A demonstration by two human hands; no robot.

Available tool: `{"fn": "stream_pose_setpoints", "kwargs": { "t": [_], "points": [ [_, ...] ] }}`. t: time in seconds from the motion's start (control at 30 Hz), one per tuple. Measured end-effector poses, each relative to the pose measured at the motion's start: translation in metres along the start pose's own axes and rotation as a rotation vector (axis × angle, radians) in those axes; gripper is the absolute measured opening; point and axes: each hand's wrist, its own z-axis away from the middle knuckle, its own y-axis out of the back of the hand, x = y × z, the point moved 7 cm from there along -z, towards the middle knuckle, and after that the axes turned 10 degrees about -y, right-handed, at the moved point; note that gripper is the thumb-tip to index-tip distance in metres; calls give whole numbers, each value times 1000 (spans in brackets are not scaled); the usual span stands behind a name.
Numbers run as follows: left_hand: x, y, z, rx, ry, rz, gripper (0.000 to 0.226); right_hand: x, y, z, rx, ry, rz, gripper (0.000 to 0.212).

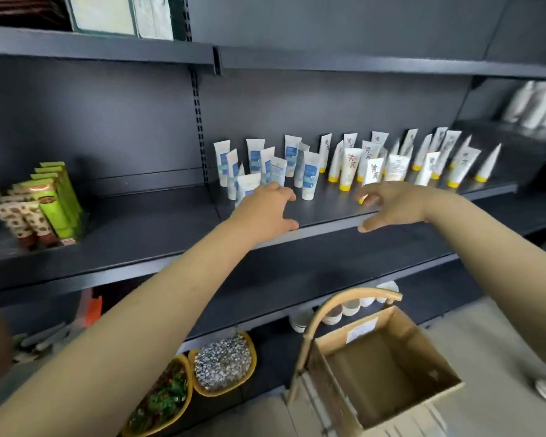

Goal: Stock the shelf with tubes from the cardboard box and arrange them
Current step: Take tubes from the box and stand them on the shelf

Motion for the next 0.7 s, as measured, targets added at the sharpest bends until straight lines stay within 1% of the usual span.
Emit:
{"fn": "stream_pose_setpoints", "kwargs": {
  "t": [0.13, 0.33, 0.47, 0.57, 0.7],
  "points": [
    [39, -16, 1, -72, -79, 11, 58, 29, -2, 42, -18, -49, 46, 77],
    [87, -42, -20, -113, -170, 94, 56, 82, -4, 67, -20, -83, 12, 75],
    [117, -77, -39, -156, -222, 150, 54, 123, -15, 67, -42, -72, 25, 74],
    [137, -106, -52, -178, -216, 179, 54, 160, -24, 58, -58, -71, 39, 70],
    [162, -163, -66, -264, -208, 140, 55, 208, -55, 46, -60, -47, 53, 68]
  ]
}}
